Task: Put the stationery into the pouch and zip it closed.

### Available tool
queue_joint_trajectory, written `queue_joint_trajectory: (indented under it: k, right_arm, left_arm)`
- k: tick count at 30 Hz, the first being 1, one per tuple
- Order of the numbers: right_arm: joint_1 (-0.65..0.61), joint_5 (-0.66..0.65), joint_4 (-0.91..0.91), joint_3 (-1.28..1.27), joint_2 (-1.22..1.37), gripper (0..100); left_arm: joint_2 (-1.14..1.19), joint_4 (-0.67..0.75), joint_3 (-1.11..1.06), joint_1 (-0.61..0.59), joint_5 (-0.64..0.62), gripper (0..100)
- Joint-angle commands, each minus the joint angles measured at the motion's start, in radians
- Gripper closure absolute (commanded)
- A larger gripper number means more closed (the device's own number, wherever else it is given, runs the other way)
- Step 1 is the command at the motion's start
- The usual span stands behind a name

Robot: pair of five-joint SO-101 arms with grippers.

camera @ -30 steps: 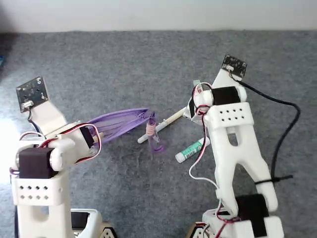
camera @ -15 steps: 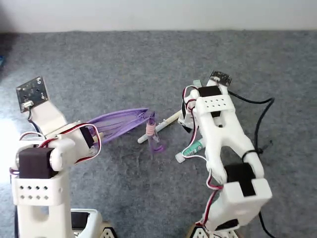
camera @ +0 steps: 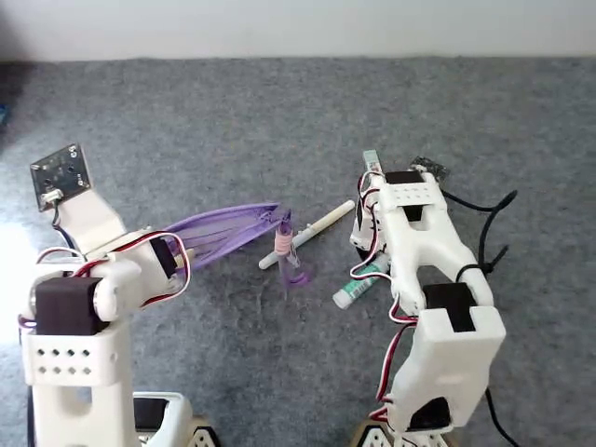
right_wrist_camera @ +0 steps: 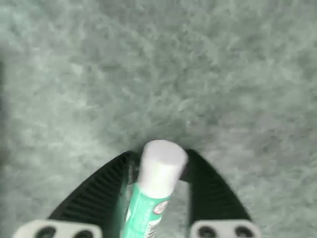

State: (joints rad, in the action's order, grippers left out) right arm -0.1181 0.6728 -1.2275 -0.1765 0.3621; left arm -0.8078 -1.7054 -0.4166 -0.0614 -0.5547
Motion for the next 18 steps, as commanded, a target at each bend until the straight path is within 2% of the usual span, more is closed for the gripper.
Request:
queue_joint_trajectory:
  k: [1, 15, 18]
  right_arm:
    - [-0.005, -0.005, -0.024, 0.026, -0.101, 98.3]
    - [-0.016, -0.285, -0.292, 0.026, -0.750, 99.1]
    - [-0.065, -0.367, -0.303, 0.026, -0.940, 99.1]
  left_arm:
    - [-0.005, 0.025, -0.002, -0.006, -0.012, 99]
    - [-0.005, 0.025, -0.002, -0.006, -0.012, 99]
    - [-0.005, 0.025, -0.002, -0.006, -0.012, 99]
